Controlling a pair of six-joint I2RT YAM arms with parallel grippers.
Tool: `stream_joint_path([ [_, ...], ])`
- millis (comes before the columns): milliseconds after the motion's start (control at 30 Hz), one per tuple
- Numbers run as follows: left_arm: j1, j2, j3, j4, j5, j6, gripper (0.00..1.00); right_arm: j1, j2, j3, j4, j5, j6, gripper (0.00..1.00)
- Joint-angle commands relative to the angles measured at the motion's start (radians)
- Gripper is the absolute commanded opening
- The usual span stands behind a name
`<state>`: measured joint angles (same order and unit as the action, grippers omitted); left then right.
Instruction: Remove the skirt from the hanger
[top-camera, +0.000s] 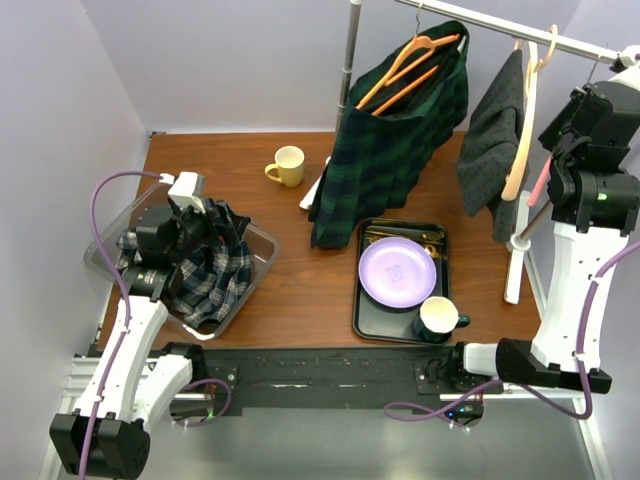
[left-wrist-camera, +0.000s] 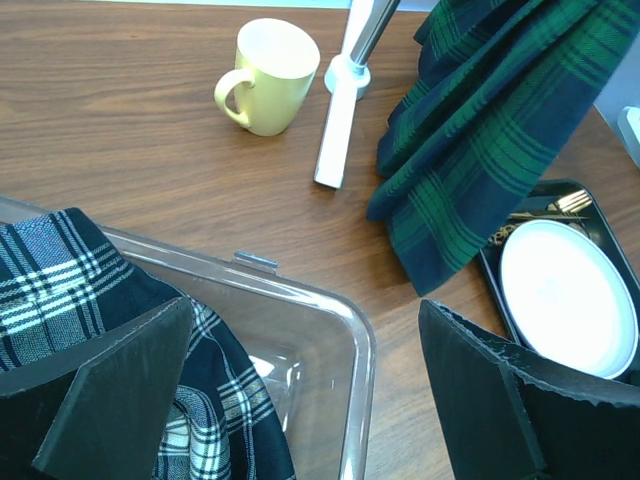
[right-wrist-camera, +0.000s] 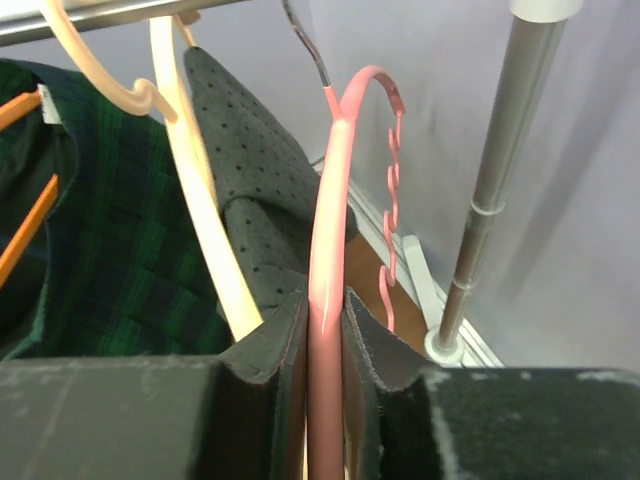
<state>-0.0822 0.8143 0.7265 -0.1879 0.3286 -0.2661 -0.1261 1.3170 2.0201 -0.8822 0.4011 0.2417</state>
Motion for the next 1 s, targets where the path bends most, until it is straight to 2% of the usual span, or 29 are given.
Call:
stream_joint_path([
  [0, -0.005, -0.026, 0.001, 0.034, -0.005, 0.021, 1.0, -0.006, -0.062, 0.034, -0.047, 0.08, -0.015, 0.37],
  [33, -0.005, -0.027, -0.001, 0.036, -0.005, 0.019, 1.0, -0.006, -0.068, 0.04, -0.07, 0.09, -0.019, 0.43],
  [67, -0.005, -0.03, -0.001, 0.036, 0.0, 0.019, 1.0, -0.007, -0.079, 0.057, -0.081, 0.091, -0.024, 0.54],
  [100, -0.005, -0.03, 0.001, 0.034, 0.0, 0.018, 1.0, -0.007, -0.085, 0.066, -0.089, 0.087, -0.03, 0.59],
  [167, -0.005, -0.032, 0.001, 0.034, 0.006, 0.016, 1.0, -0.007, -0.094, 0.103, -0.112, 0.059, -0.041, 0.66],
  [267, -0.005, -0.04, 0.001, 0.033, 0.004, 0.016, 1.0, -0.006, -0.093, 0.162, -0.15, -0.024, -0.053, 0.71],
  [433, -0.005, -0.05, 0.001, 0.033, 0.004, 0.015, 1.0, -0.006, -0.067, 0.198, -0.153, -0.27, -0.055, 0.73],
  [533, -0.005, -0.059, 0.002, 0.031, 0.01, 0.015, 1.0, -0.006, -0.033, 0.223, -0.159, -0.33, -0.035, 0.71],
  [633, -0.005, -0.075, -0.001, 0.034, 0.01, 0.015, 1.0, -0.006, -0.013, 0.21, -0.153, -0.331, -0.015, 0.68],
  [967, -0.005, -0.081, 0.001, 0.036, 0.027, 0.008, 1.0, -0.006, 0.025, 0.02, -0.075, -0.252, -0.012, 0.63],
])
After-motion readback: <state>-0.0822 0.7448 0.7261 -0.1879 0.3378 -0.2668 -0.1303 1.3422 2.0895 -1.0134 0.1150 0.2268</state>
